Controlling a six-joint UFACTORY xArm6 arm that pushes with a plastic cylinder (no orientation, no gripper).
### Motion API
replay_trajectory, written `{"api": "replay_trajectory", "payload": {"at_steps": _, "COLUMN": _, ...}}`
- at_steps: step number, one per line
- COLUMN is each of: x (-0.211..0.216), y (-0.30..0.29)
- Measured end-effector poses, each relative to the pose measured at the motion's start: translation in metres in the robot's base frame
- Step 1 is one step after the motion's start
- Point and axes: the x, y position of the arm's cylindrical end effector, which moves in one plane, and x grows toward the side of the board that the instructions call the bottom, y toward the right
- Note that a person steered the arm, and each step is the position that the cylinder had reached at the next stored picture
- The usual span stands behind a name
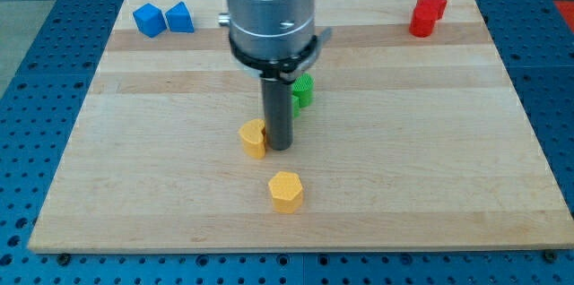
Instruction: Push the yellow heart towards the bottom left side
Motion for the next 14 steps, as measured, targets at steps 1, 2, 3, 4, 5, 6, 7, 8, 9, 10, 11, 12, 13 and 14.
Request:
{"api": "replay_trajectory", "payload": {"at_steps": 1, "x": -0.001, "y": -0.03}}
{"api": "replay_trajectory", "payload": {"at_steps": 2, "x": -0.003, "y": -0.06}}
{"api": "replay_trajectory", "payload": {"at_steps": 3, "x": -0.014, "y": -0.083}}
{"api": "replay_trajectory", "payload": {"at_steps": 4, "x": -0.019, "y": -0.107}}
{"api": "replay_trajectory", "payload": {"at_steps": 5, "x": -0.015, "y": -0.131}}
{"api": "replay_trajectory", "payload": {"at_steps": 6, "x": -0.001, "y": -0.153}}
{"api": "replay_trajectory", "payload": {"at_steps": 7, "x": 0.014, "y": -0.167}}
{"api": "replay_trajectory", "payload": {"at_steps": 8, "x": 0.021, "y": -0.175}}
{"api": "replay_trajectory", "payload": {"at_steps": 9, "x": 0.019, "y": -0.182}}
{"api": "replay_trajectory", "payload": {"at_steps": 10, "x": 0.018, "y": -0.2}}
{"api": "replay_trajectory", "payload": {"at_steps": 11, "x": 0.018, "y": -0.215}}
{"api": "replay_trajectory", "payload": {"at_steps": 12, "x": 0.021, "y": -0.223}}
{"api": "replay_trajectory", "payload": {"at_steps": 13, "x": 0.031, "y": -0.225}}
{"api": "replay_trajectory", "payload": {"at_steps": 14, "x": 0.043, "y": -0.225}}
